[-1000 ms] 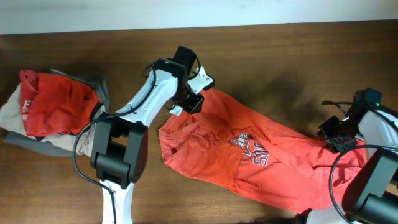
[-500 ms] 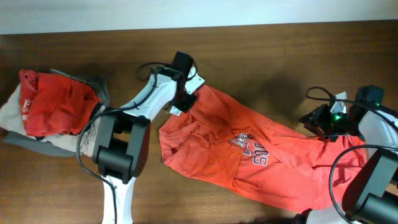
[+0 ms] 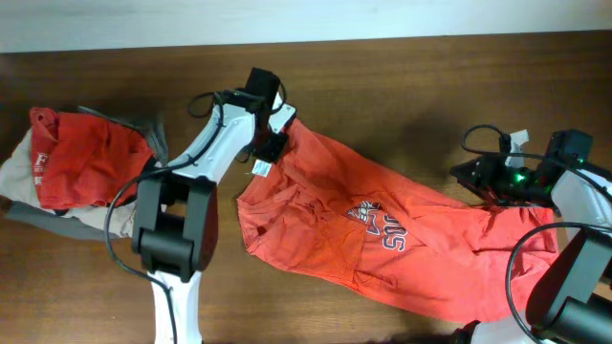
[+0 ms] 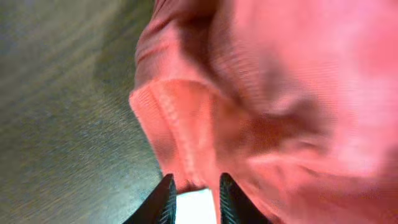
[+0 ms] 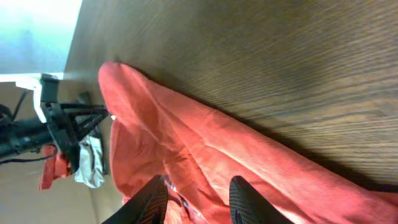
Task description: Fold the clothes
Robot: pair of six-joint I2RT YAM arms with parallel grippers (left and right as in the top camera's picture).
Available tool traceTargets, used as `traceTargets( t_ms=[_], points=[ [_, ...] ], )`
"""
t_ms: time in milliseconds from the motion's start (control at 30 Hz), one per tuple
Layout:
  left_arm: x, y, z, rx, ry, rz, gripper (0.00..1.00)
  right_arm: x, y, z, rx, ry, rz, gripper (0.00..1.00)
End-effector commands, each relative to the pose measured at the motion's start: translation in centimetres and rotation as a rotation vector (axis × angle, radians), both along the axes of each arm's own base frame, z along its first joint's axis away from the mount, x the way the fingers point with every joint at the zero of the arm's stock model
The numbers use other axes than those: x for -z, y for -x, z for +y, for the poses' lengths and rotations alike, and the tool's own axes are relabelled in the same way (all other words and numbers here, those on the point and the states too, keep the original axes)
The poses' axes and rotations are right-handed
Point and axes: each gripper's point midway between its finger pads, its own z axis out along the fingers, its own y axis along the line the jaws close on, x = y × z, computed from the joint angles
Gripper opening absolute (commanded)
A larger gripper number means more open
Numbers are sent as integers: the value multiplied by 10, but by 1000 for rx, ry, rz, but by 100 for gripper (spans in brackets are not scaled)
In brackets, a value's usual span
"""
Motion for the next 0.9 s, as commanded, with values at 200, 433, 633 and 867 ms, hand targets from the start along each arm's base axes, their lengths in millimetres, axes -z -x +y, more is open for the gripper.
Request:
traceTargets(
  t_ms=[200,433,633,867],
  points=[
    [-15,29,-60,266,77,-25,25,-5,-1,2,-17,-3,-33,40],
    [18,44,-71,391,48,-13,11,-1,3,0,-11,10,-2,40],
    [55,25,-47,260,-75,-31,0,6,6,-5,4,50,34,40],
    [72,-8,2,-56,-141,-69,0,24,15,-23,77,149,155,40]
  ],
)
